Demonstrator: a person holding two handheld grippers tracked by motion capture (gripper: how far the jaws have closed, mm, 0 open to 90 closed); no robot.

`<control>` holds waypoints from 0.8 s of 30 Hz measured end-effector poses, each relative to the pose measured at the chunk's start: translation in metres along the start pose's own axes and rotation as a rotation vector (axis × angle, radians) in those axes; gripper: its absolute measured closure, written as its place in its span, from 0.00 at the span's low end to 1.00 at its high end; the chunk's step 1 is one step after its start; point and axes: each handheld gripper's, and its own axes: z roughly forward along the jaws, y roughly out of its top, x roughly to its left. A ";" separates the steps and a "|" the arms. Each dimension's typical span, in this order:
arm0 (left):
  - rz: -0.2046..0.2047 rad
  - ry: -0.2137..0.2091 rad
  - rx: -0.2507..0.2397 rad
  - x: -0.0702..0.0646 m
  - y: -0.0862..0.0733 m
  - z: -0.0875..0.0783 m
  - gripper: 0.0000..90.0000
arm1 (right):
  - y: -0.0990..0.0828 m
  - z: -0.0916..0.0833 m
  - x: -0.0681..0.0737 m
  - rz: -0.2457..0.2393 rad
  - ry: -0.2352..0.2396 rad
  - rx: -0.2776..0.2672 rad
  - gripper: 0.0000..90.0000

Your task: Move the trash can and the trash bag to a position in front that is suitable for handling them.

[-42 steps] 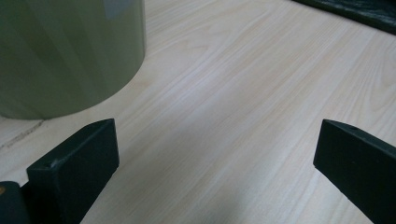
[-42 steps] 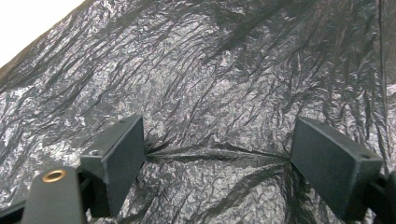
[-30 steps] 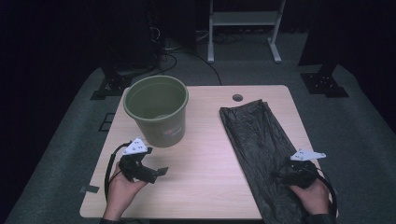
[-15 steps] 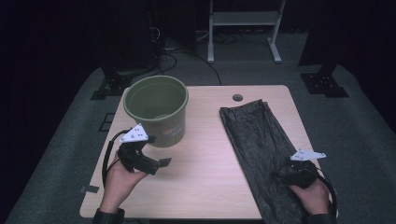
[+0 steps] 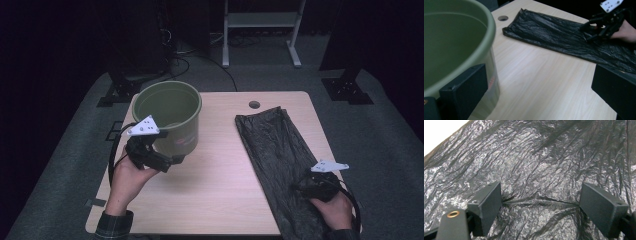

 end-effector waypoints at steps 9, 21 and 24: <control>0.009 0.026 0.019 0.018 0.021 0.007 0.00 | 0.000 0.000 0.000 0.000 0.000 0.000 0.19; -0.045 0.008 0.046 0.041 0.025 0.028 0.15 | 0.000 0.000 0.000 0.000 0.001 0.000 0.19; -0.043 0.010 0.057 0.046 0.025 0.030 0.25 | 0.000 0.000 0.000 -0.001 0.001 0.001 0.19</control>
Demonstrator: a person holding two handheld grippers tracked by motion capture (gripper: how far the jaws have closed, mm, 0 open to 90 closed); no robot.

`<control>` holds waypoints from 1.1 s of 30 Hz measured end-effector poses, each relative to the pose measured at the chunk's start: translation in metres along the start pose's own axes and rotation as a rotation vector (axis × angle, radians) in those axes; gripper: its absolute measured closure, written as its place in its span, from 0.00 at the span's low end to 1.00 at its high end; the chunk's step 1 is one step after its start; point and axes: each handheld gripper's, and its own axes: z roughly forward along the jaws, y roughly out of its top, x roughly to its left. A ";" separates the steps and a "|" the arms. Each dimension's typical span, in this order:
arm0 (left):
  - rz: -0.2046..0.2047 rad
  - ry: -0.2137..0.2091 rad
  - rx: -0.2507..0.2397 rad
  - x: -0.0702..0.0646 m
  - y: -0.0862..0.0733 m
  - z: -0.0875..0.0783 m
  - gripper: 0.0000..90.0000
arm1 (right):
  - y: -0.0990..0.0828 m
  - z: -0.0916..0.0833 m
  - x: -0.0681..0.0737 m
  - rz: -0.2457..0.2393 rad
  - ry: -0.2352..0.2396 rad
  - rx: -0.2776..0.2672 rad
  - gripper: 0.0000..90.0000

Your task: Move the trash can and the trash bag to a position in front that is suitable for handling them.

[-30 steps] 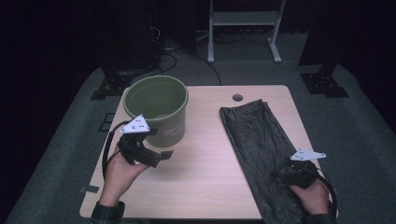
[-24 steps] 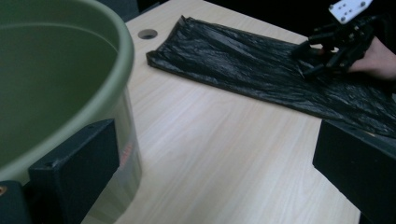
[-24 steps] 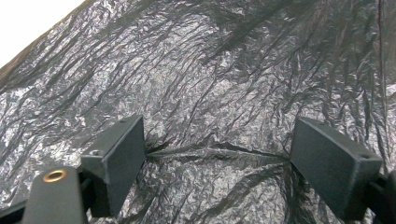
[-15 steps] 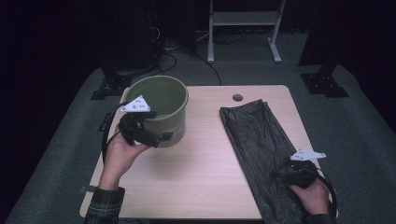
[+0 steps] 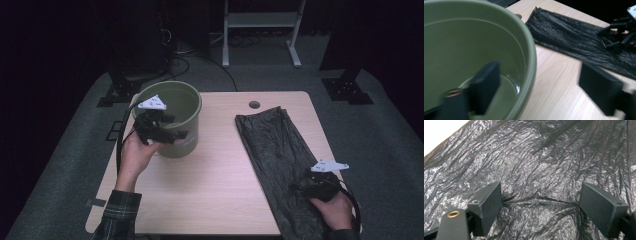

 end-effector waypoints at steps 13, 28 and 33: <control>0.002 0.022 0.037 0.005 -0.001 0.000 0.74 | 0.000 0.000 0.000 0.002 0.000 -0.001 0.19; 0.034 -0.031 0.045 -0.011 0.001 0.000 0.88 | 0.000 0.000 0.000 0.001 0.000 -0.001 0.19; 0.047 -0.050 0.038 -0.025 0.001 0.001 0.88 | 0.000 0.000 0.000 0.002 -0.001 -0.002 0.19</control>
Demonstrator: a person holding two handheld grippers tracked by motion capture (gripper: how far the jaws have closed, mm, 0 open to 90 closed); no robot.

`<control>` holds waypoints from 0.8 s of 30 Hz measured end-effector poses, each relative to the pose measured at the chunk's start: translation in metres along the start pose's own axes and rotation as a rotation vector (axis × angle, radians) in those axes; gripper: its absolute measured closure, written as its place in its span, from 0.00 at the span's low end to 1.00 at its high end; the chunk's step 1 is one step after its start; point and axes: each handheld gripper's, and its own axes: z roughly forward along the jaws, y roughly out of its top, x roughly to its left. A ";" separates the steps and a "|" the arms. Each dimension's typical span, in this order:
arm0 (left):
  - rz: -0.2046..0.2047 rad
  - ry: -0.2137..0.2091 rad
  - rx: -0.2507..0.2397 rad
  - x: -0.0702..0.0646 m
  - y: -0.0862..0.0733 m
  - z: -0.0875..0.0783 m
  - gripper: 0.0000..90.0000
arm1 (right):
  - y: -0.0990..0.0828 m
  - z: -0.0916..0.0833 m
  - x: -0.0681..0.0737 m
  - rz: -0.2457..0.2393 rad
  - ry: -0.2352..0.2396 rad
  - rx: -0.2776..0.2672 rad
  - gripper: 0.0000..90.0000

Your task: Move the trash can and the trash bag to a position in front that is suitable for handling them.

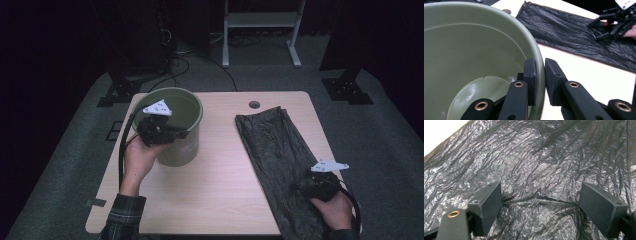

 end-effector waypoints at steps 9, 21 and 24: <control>0.049 -0.064 0.002 -0.032 0.002 0.005 0.88 | 0.000 0.000 0.000 0.001 -0.001 0.000 0.20; 0.107 -0.145 0.009 -0.068 0.006 0.011 0.87 | 0.000 0.000 0.000 0.000 0.000 0.000 0.20; 0.084 -0.147 -0.014 -0.062 0.006 0.010 0.79 | 0.000 0.000 0.000 0.000 0.000 0.000 0.20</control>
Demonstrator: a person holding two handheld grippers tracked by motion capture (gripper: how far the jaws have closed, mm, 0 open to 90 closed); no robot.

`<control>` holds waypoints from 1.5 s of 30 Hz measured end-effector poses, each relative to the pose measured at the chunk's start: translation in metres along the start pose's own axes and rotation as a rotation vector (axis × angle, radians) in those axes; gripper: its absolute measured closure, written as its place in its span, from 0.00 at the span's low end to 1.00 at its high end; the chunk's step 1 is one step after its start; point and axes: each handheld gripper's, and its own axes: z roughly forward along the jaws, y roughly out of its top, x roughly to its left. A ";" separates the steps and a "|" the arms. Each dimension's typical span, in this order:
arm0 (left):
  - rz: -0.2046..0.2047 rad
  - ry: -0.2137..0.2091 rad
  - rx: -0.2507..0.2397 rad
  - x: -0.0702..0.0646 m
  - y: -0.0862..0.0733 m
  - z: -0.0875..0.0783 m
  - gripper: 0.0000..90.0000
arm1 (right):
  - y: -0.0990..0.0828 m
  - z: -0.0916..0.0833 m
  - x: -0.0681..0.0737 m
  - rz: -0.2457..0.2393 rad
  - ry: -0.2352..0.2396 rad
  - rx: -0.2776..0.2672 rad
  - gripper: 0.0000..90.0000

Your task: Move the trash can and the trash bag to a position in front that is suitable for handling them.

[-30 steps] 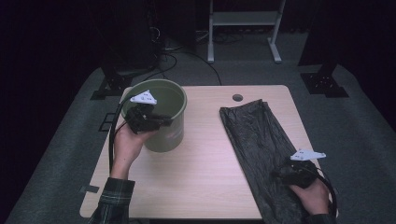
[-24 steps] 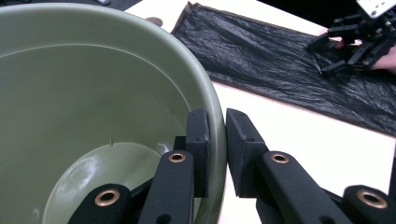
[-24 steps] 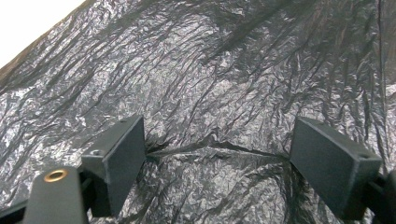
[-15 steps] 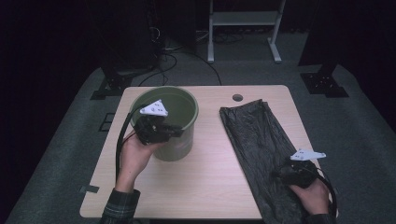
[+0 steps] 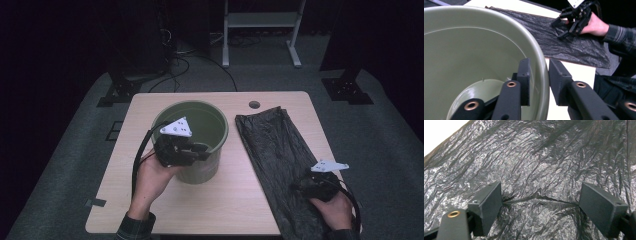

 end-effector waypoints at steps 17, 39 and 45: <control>-0.051 0.100 -0.032 0.034 0.011 -0.032 0.64 | 0.000 0.000 0.000 0.000 0.000 0.000 0.19; -0.151 0.331 -0.011 0.100 -0.006 -0.065 0.57 | 0.000 0.000 0.000 0.000 0.000 0.000 0.19; -0.183 0.361 0.001 0.114 -0.014 -0.067 0.57 | 0.000 0.000 0.000 0.001 0.000 0.000 0.19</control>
